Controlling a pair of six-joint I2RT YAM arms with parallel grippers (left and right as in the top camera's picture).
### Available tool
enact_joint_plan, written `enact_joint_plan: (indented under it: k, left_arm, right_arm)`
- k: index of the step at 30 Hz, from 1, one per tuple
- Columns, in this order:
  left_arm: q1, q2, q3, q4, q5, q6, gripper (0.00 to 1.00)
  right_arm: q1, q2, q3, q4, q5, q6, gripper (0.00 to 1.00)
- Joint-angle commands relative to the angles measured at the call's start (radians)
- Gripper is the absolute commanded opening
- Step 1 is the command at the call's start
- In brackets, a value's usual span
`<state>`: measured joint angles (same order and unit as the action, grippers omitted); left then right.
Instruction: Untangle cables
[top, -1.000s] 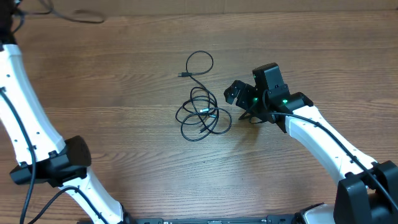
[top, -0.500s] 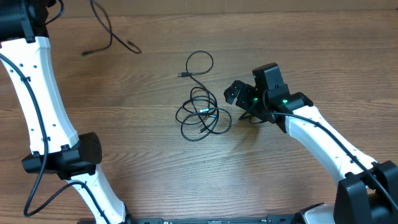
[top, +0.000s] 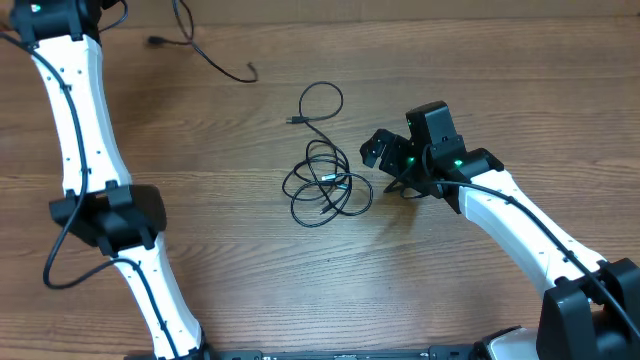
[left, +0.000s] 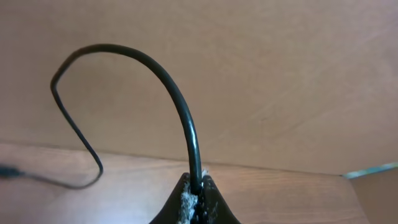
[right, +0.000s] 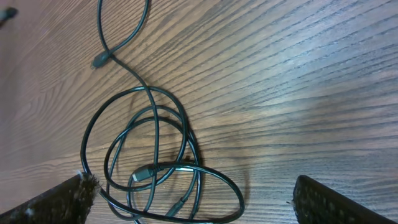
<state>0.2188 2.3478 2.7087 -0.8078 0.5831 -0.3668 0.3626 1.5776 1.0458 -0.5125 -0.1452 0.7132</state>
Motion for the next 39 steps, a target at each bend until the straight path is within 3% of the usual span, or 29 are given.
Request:
enact_joint_plan:
  k: [1,7,12,13,15,16,17,26,29,30,35,39]
  left_arm:
    - [0.045,0.064,0.002,0.069,0.098,-0.034,0.04]
    - [0.148,0.134,0.002,0.08,0.071,-0.08,0.04]
    - [0.254,0.167,0.002,0.001,-0.164,-0.074,0.05]
    - [0.272,0.171,0.002,-0.01,-0.205,-0.073,0.11]
    - [0.314,0.177,0.002,-0.028,-0.261,-0.047,0.48]
    - [0.333,0.18,0.002,-0.033,-0.267,-0.028,0.78]
    - [0.352,0.181,0.002,-0.039,-0.268,-0.013,1.0]
    - [0.411,0.183,0.001,-0.147,-0.269,0.011,0.97]
    - [0.394,0.183,0.001,-0.191,-0.251,0.018,0.75]
    - [0.385,0.183,-0.002,-0.197,-0.233,0.024,0.74]
    - [0.316,0.184,-0.031,-0.226,-0.229,0.034,0.76]
    - [0.238,0.184,-0.101,-0.228,-0.342,0.079,0.9]
  right_arm:
    - [0.002,0.002,0.003,0.006,0.01,-0.006,1.0]
    - [0.002,0.002,0.003,0.006,0.01,-0.006,1.0]
    - [0.002,0.002,0.003,0.006,0.01,-0.006,1.0]
    - [0.002,0.002,0.003,0.006,0.01,-0.006,1.0]
    - [0.002,0.002,0.003,0.006,0.01,-0.006,1.0]
    - [0.002,0.002,0.003,0.006,0.01,-0.006,1.0]
    - [0.002,0.002,0.003,0.006,0.01,-0.006,1.0]
    - [0.002,0.002,0.003,0.006,0.01,-0.006,1.0]
    - [0.002,0.002,0.003,0.006,0.01,-0.006,1.0]
    - [0.002,0.002,0.003,0.006,0.01,-0.006,1.0]
    - [0.002,0.002,0.003,0.006,0.01,-0.006,1.0]
    - [0.002,0.002,0.003,0.006,0.01,-0.006,1.0]
